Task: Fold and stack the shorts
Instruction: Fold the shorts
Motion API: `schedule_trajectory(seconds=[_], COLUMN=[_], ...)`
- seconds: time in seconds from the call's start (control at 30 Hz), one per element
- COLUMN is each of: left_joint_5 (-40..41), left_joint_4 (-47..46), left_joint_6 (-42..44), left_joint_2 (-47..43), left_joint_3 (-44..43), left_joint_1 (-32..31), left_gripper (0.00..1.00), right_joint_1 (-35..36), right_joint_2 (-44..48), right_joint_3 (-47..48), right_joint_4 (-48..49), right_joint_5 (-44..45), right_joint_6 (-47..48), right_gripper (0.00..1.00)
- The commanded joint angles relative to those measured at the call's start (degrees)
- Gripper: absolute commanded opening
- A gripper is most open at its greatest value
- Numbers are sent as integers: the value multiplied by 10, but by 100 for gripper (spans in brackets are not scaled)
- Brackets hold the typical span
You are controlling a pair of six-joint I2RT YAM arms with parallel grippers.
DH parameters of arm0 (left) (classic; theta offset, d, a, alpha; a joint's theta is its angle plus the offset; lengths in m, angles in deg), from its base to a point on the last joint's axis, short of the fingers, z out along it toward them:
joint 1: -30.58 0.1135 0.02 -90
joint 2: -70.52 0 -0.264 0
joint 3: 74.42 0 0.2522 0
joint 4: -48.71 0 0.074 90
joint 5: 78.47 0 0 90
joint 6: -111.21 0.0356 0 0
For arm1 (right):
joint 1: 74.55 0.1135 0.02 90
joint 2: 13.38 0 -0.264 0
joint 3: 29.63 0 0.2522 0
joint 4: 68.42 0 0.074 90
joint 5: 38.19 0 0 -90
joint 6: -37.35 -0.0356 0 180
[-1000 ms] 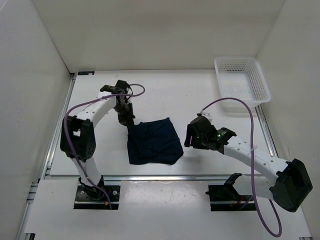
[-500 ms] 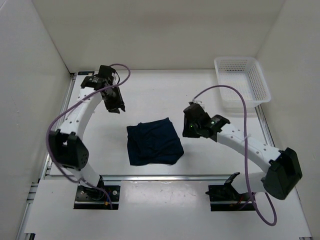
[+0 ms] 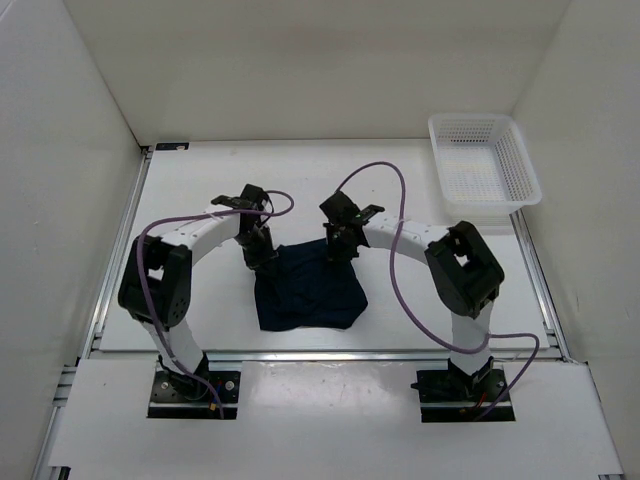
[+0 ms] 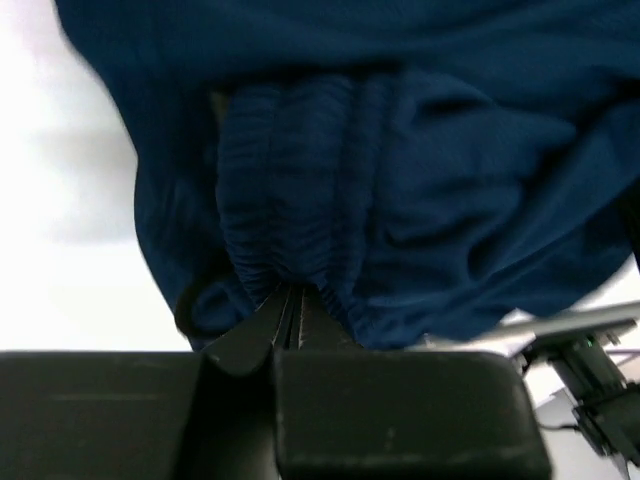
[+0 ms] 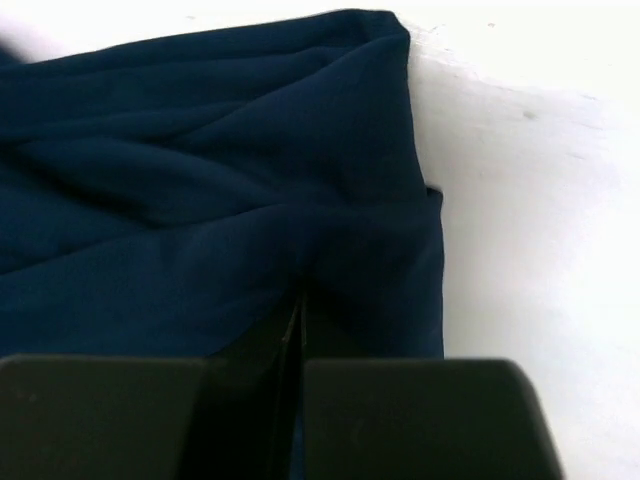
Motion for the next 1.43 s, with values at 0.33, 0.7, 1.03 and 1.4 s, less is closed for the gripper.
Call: schedule_trajectory(seconds=[0.33,0.7,1.03,1.4], left_joint_5=[44,118,115,72], left_joint_4=[-44,120,157,93], left_joint_6=[44,94,119,119], left_joint_2=[183,244,-43,-386], left_joint_3=[-140,-476,-378,-103], left_joint_1=[2,27,94,168], left_gripper=[10,17,100,100], right_joint_1=[-47,-70,-119,-158], right_joint_2=[-117,-29,297,551], right_joint_3=[73,167,36,-156], right_joint_4=[-28,-99,-179,-279], right_joint_5=[11,105,242,317], right_joint_6=[-116,-98,-32,-55], right_gripper=[0,58,87,87])
